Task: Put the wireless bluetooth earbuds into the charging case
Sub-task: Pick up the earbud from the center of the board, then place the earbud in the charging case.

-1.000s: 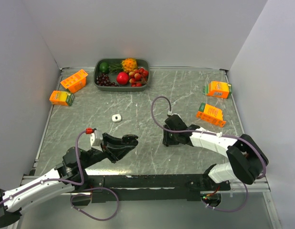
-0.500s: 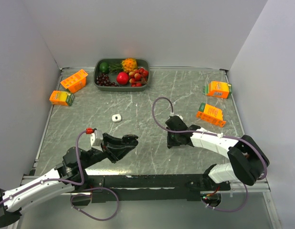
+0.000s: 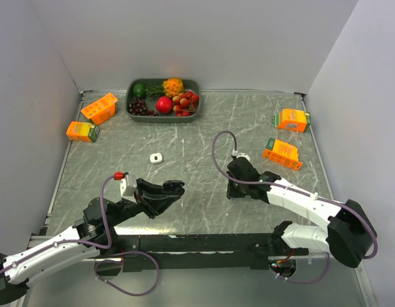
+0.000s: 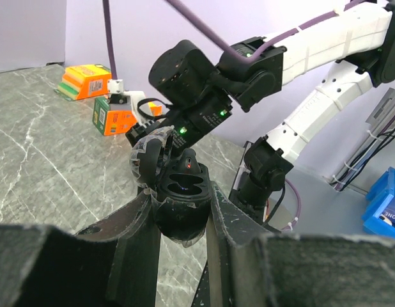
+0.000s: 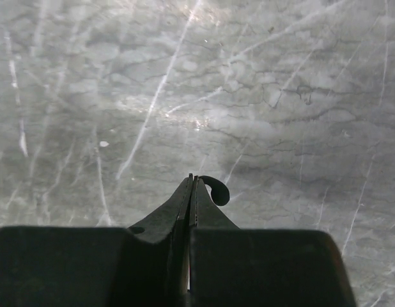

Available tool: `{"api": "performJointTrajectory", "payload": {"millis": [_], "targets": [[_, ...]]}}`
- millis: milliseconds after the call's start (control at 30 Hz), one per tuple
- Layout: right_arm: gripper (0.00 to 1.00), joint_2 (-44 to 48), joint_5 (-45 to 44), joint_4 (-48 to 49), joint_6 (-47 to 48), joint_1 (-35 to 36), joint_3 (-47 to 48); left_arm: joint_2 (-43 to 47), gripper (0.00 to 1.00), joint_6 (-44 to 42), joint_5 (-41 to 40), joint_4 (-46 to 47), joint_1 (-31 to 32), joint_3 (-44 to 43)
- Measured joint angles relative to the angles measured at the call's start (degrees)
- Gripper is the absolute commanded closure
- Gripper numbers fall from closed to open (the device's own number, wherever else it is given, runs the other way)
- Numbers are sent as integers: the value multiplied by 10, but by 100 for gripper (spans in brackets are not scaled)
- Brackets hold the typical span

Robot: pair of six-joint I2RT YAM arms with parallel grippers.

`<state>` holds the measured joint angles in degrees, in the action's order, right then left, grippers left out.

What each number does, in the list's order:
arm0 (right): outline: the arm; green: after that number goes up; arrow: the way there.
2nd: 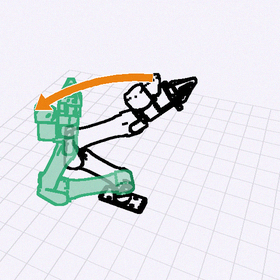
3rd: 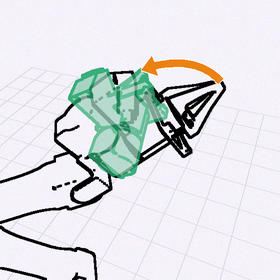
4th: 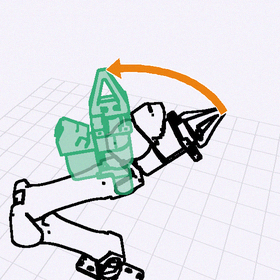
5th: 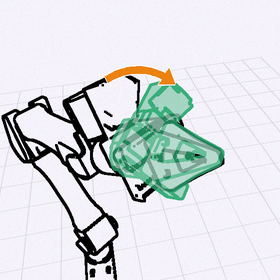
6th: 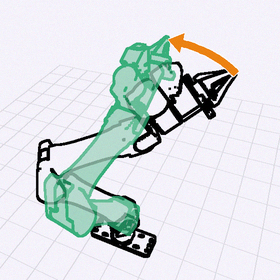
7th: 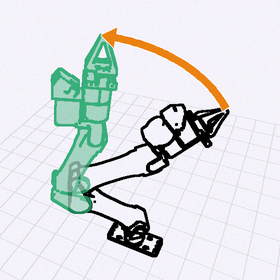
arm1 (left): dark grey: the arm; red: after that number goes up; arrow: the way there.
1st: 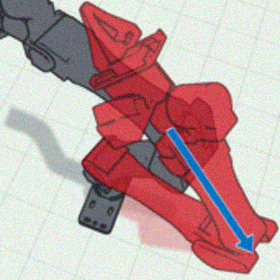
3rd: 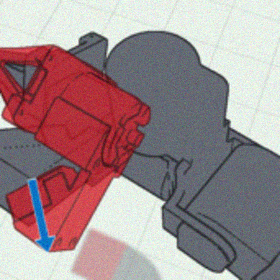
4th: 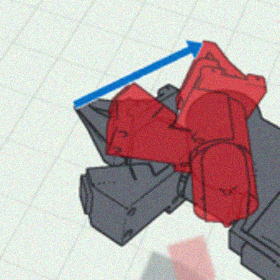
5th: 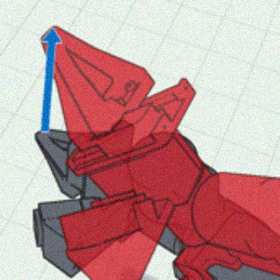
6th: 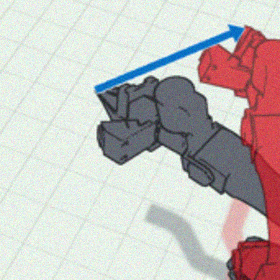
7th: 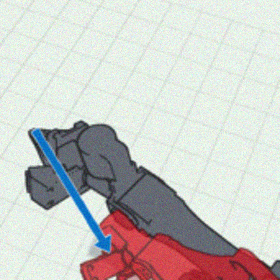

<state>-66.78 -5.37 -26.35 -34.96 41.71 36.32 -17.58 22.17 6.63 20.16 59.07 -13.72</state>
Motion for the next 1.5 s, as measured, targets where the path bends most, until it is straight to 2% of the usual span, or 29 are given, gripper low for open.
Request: {"api": "performJointTrajectory", "payload": {"millis": [200,433,667,1000,1200,1300,1400,1500], "targets": [[100,35,21,12,29,5,0,1,99,0,-1,0,0,0],[100,140,101,75,93,31,3,5,99,0,-6,-3,0,0],[100,180,221,125,150,34,59,22,99,2,-20,-2,0,1],[100,202,446,265,152,34,100,38,99,26,-12,42,1,23],[100,178,596,374,108,34,139,2,99,28,30,68,0,15],[100,163,663,454,56,34,144,-27,99,33,56,91,-1,10],[100,135,721,578,-33,34,142,-67,99,52,99,123,-11,1],[100,83,764,759,-170,34,141,-108,99,75,150,153,-28,-16]]}}
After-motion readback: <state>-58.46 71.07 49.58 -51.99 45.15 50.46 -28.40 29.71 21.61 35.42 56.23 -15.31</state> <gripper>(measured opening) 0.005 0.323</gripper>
